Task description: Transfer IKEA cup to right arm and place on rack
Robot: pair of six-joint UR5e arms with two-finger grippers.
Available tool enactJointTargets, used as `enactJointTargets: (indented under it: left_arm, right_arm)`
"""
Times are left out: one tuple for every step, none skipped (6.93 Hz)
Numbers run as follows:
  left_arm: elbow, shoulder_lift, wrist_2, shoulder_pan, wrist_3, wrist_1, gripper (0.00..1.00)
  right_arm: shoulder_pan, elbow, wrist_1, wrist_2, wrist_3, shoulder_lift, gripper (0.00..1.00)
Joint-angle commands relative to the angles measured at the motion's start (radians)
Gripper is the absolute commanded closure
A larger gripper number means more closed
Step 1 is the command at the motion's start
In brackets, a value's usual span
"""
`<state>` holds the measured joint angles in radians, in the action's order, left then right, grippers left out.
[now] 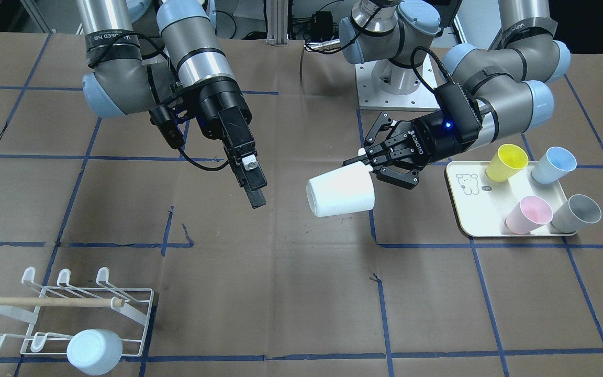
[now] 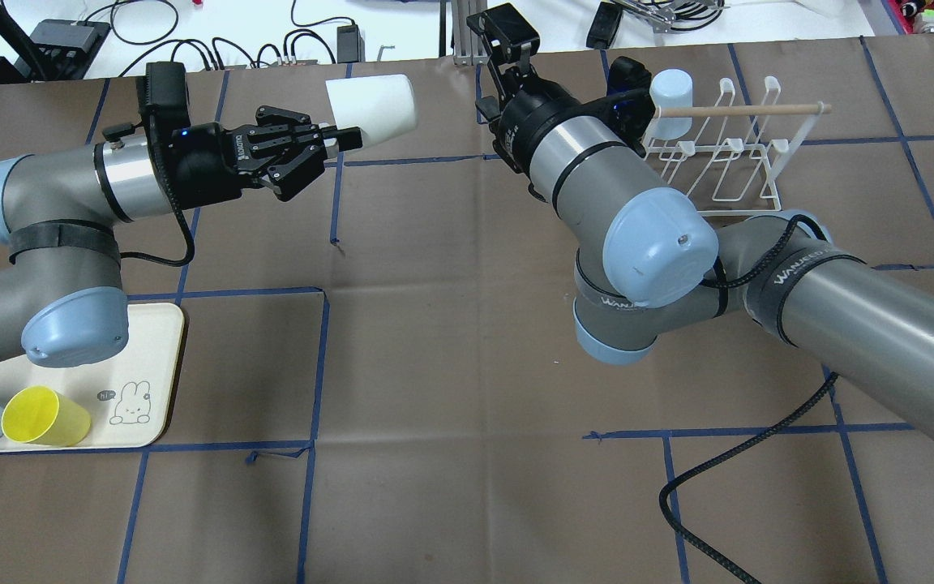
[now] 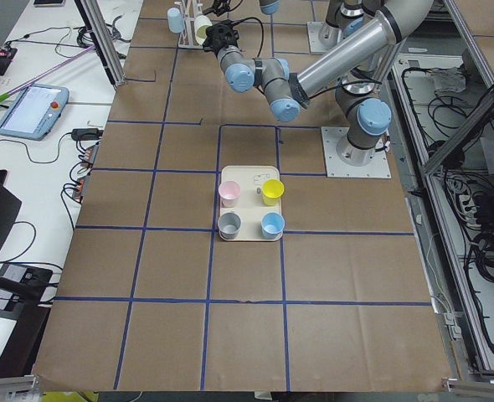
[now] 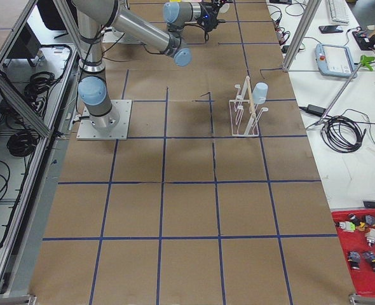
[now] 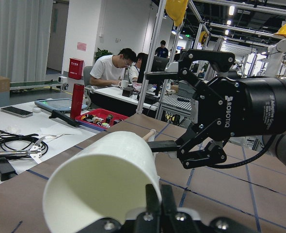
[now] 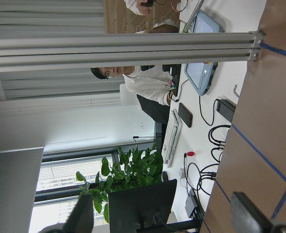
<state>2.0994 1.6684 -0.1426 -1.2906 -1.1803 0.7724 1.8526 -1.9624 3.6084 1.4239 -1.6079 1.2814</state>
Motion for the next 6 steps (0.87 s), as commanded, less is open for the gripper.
enactJointTargets:
  left_arm:
    - [0.001, 0.002, 0.004, -0.002, 0.001, -0.001, 1.00]
    - [0.001, 0.002, 0.005, -0.010, 0.001, -0.001, 1.00]
    - [-0.002, 0.001, 0.005, -0.034, 0.005, 0.002, 1.00]
    - [-0.002, -0.001, 0.005, -0.035, 0.019, 0.002, 1.00]
    - [-0.002, -0.001, 0.005, -0.035, 0.021, 0.002, 1.00]
    - [-0.002, -0.002, 0.003, -0.035, 0.021, 0.002, 1.00]
  right_arm:
    - [0.045, 0.023, 0.000, 0.068, -0.042, -0.034, 0.02]
    - [0.063, 0.020, -0.002, 0.096, -0.049, -0.043, 0.02]
    - [0.077, 0.017, -0.008, 0.119, -0.084, -0.044, 0.02]
    - [0.089, 0.016, -0.008, 0.121, -0.113, -0.048, 0.02]
    - [0.097, 0.017, -0.008, 0.121, -0.113, -0.056, 0.02]
    - [0.106, 0.016, -0.008, 0.121, -0.115, -0.063, 0.02]
